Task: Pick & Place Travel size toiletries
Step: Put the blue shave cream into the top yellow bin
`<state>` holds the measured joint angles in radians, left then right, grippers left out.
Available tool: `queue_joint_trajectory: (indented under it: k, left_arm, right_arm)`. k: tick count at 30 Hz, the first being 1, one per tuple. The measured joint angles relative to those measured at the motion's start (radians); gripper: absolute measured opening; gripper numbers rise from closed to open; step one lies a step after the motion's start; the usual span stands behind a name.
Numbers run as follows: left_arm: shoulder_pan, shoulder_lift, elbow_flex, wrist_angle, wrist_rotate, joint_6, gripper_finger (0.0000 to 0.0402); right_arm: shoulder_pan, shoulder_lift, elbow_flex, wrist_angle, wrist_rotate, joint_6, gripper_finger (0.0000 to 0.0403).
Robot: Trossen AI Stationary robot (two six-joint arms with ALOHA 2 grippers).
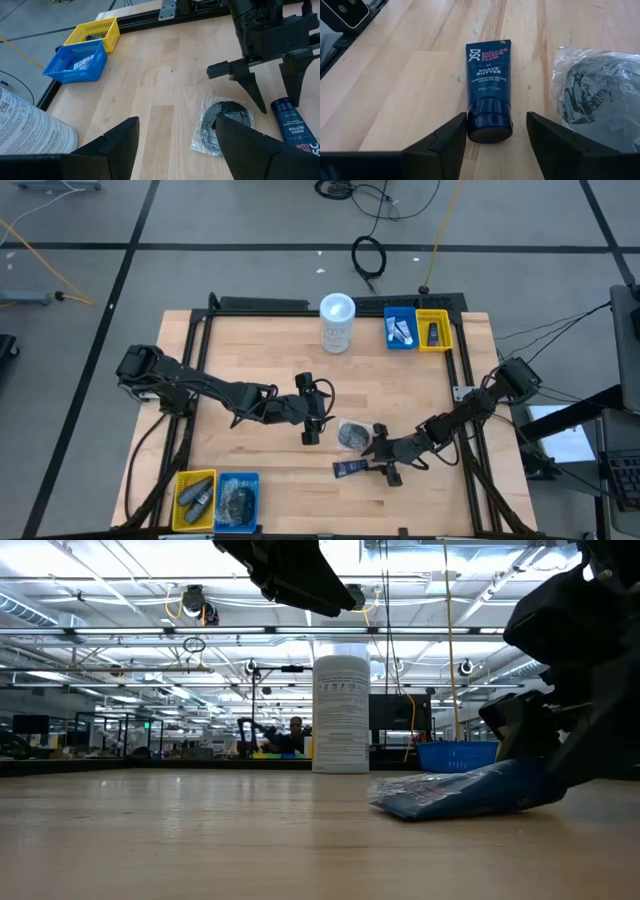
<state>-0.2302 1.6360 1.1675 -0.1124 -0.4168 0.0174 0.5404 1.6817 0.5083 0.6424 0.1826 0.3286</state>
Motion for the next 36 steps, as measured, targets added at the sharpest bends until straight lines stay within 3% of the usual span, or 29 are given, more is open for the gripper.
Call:
queue_joint_trajectory:
  k: [9, 24, 36]
  left_arm:
    - [0.0, 0.0, 0.0, 0.0, 0.0, 0.0, 0.0255]
    - [0.0, 0.0, 0.0, 0.0, 0.0, 0.0, 0.0255]
    - [0.0, 0.0, 0.0, 0.001, 0.0, 0.0, 0.0255]
  right_arm:
    - [0.0, 0.003, 0.0, 0.012, 0.0, -0.001, 0.0177]
    - [0.0, 0.006, 0.0, 0.035, -0.001, -0.017, 0.0176]
    - [0.0, 0.171, 0.035, 0.21, -0.002, -0.044, 0.0171]
